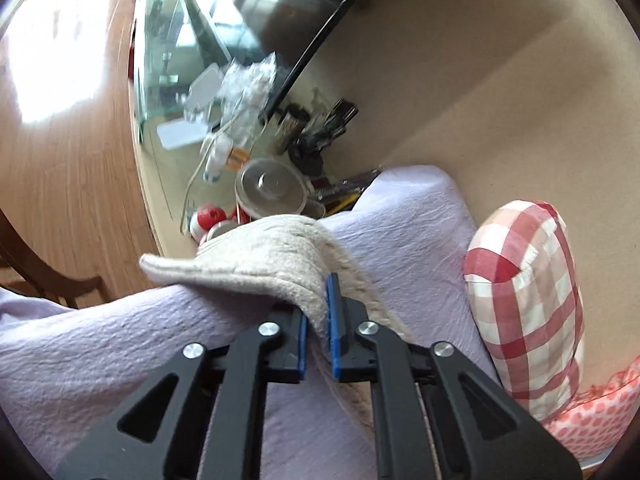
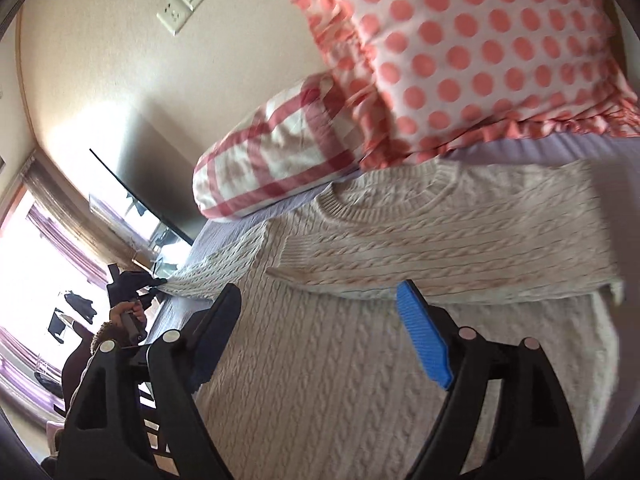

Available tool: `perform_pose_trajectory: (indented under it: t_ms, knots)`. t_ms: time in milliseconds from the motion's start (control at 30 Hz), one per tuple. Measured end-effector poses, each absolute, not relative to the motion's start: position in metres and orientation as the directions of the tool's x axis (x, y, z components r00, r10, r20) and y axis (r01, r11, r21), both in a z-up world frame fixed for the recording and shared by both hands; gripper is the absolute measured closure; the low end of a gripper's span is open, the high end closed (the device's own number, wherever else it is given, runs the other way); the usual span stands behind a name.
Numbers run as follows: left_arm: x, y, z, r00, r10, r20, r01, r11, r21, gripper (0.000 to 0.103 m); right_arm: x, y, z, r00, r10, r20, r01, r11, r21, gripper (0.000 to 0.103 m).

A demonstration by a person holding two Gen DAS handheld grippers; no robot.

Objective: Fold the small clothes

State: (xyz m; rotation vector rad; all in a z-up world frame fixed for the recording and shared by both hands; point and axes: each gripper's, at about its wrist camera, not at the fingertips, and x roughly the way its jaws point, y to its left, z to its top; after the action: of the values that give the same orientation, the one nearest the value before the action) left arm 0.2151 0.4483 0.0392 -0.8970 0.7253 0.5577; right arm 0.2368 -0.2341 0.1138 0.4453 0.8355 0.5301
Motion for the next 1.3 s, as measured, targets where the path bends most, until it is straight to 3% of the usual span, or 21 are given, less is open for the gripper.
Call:
perform_pose_trajectory:
  t_ms: [133, 233, 333, 467, 633, 700, 733, 767, 867, 1067, 1300]
  knots:
    - [0.239, 0.364, 0.107, 0.674, 0.259, -0.692, -0.602, 0.736, -0.31, 0.097, 0.23, -0.277, 0.117, 0.627, 0.56, -0.542, -0.227, 0.796, 0.561, 0.019]
    - [0.261, 0.266, 0.148, 0.753, 0.178, -0.634, -0.409, 0.881, -0.238, 0.097, 0.226, -0.312, 0.11, 0.669, 0.525, -0.525, -0.162, 0.793, 0.587, 0.018]
    - [0.275, 0.147, 0.169, 0.803, 0.012, -0.595, -0.151, 0.971, -0.184, 0.097, 0.224, -0.343, 0.097, 0.693, 0.48, -0.539, -0.083, 0.795, 0.601, 0.018]
    - [0.279, -0.012, 0.148, 0.747, -0.237, -0.621, 0.195, 0.971, -0.135, 0.095, 0.216, -0.375, 0.079, 0.7, 0.445, -0.559, -0.005, 0.785, 0.619, 0.018]
    - [0.254, -0.144, 0.063, 0.492, -0.38, -0.784, 0.495, 0.862, -0.107, 0.091, 0.212, -0.396, 0.064, 0.684, 0.43, -0.589, 0.052, 0.778, 0.627, 0.019]
    - [0.241, -0.143, 0.057, 0.465, -0.411, -0.784, 0.53, 0.839, -0.126, 0.09, 0.214, -0.396, 0.063, 0.676, 0.447, -0.586, 0.036, 0.774, 0.632, 0.019]
    - [0.23, -0.134, 0.061, 0.465, -0.436, -0.771, 0.542, 0.829, -0.141, 0.083, 0.214, -0.395, 0.063, 0.674, 0.452, -0.584, 0.028, 0.774, 0.632, 0.019]
    - [0.22, -0.121, 0.067, 0.476, -0.453, -0.754, 0.545, 0.825, -0.152, 0.068, 0.217, -0.392, 0.063, 0.67, 0.459, -0.583, 0.016, 0.776, 0.63, 0.021]
    - [0.196, -0.079, 0.087, 0.549, -0.448, -0.706, 0.51, 0.849, -0.141, 0.053, 0.234, -0.377, 0.062, 0.645, 0.493, -0.584, -0.016, 0.772, 0.635, 0.032]
    - [0.16, 0.004, 0.091, 0.627, -0.335, -0.703, 0.355, 0.927, -0.124, 0.045, 0.288, -0.323, 0.063, 0.561, 0.543, -0.625, -0.061, 0.78, 0.623, 0.038]
    - [0.13, 0.041, 0.071, 0.596, -0.333, -0.731, 0.303, 0.936, -0.18, 0.044, 0.349, -0.282, 0.03, 0.487, 0.54, -0.686, 0.058, 0.764, 0.642, 0.057]
